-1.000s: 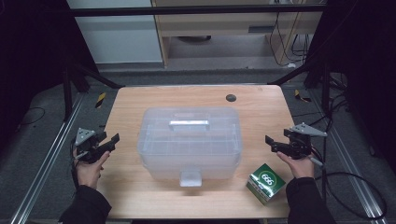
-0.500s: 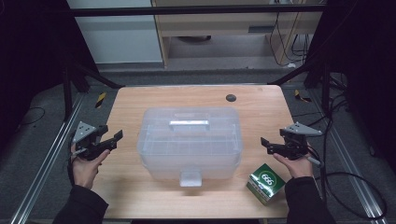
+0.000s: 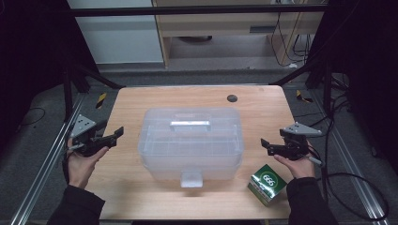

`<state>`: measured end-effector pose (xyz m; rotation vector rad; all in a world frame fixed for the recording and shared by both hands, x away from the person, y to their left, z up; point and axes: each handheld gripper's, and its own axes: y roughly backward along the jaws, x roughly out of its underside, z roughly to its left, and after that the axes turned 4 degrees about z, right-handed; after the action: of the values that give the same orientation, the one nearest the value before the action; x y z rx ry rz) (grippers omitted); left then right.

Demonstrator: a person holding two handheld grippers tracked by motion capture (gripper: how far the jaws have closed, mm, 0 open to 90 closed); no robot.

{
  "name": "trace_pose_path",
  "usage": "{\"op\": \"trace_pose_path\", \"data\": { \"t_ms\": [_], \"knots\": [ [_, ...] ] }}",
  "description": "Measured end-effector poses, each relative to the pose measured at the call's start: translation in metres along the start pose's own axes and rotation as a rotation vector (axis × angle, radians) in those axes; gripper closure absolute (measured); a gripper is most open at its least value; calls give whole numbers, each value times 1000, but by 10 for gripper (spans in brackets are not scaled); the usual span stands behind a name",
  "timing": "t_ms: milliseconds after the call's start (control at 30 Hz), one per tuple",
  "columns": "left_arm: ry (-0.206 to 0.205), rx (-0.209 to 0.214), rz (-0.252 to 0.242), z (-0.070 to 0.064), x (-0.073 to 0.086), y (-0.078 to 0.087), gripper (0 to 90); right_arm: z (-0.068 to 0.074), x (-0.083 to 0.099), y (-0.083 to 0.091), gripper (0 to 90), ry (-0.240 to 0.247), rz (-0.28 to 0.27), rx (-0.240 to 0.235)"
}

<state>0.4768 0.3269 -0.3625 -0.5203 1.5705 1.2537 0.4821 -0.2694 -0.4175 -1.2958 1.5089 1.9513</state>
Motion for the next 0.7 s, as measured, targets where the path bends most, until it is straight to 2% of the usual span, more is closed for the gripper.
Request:
{"op": "trace_pose_path", "data": {
  "t_ms": [333,533,700],
  "knots": [
    [-42,7,-37,-4,-23,10,273,0,-2,3,148,-8,-3,5],
    [-42,27,-52,-8,-36,6,300,-1,-3,3,155,-7,-3,6],
    [-73,43,-61,-18,-48,3,313,-1,-3,5,163,-11,-3,2]
  ]
}}
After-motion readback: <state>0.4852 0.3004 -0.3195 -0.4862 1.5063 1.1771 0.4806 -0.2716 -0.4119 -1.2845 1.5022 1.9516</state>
